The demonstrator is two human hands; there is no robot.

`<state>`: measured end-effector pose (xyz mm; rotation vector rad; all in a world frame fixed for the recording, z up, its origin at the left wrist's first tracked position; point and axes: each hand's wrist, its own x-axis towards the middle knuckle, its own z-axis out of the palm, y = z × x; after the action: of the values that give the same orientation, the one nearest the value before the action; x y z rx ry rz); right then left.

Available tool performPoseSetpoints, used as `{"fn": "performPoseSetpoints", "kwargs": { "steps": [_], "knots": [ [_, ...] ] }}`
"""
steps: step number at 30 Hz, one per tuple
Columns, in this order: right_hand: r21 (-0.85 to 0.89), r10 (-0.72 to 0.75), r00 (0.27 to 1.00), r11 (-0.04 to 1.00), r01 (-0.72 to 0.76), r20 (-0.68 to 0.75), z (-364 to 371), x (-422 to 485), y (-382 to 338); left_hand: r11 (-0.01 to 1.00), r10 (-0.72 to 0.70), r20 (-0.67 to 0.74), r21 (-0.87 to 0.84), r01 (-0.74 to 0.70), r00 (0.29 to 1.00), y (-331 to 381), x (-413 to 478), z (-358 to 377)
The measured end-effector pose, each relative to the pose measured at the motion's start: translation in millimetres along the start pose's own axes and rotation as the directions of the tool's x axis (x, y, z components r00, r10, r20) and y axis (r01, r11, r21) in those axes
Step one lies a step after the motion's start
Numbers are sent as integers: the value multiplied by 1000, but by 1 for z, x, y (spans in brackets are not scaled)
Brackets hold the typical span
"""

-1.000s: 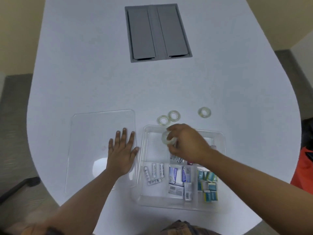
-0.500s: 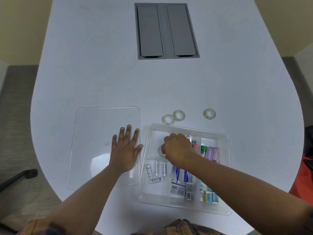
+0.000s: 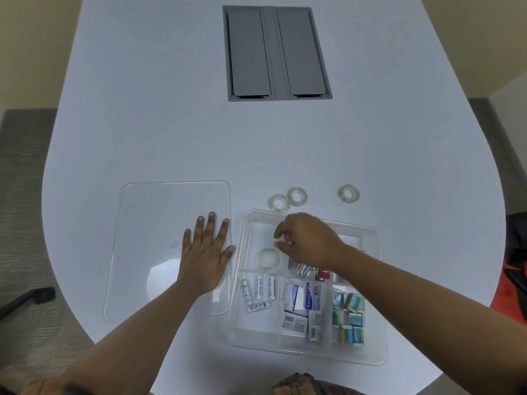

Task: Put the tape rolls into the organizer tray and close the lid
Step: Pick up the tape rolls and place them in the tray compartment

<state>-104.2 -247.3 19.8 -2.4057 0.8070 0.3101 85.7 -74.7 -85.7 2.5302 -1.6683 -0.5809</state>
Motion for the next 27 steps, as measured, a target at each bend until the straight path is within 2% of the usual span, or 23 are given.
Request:
{"fn": "performPoseSetpoints", "kwargs": {
  "steps": [3,6,9,12,18,23,27],
  "knots": [
    [136,132,977,985,-109,-169,-28,5,29,1000,0,0,-1,0,1000,0,-1,0],
    [179,284,921,954,-242,-267,-53,12,69,1000,7,-10,-20,-7,1000,0,-1,-1],
    [182,442,851,896,-405,-284,-65,17,108,999,7,-14,-34,-8,1000,0,-1,0],
    [148,535,805,845,-515,-257,-64,18,133,1000,3,-12,-19,-3,1000,0,-1,1],
    [135,589,789,808,-574,-173,-47,21,148,1000,-2,-9,-26,2,1000,-1,-1,2],
    [107,589,776,807,-581,-224,-42,22,146,1000,-4,-8,-30,4,1000,0,0,1],
    [195,554,784,833,-518,-281,-51,19,129,1000,-5,-11,-17,5,1000,-1,-1,2]
  ]
}}
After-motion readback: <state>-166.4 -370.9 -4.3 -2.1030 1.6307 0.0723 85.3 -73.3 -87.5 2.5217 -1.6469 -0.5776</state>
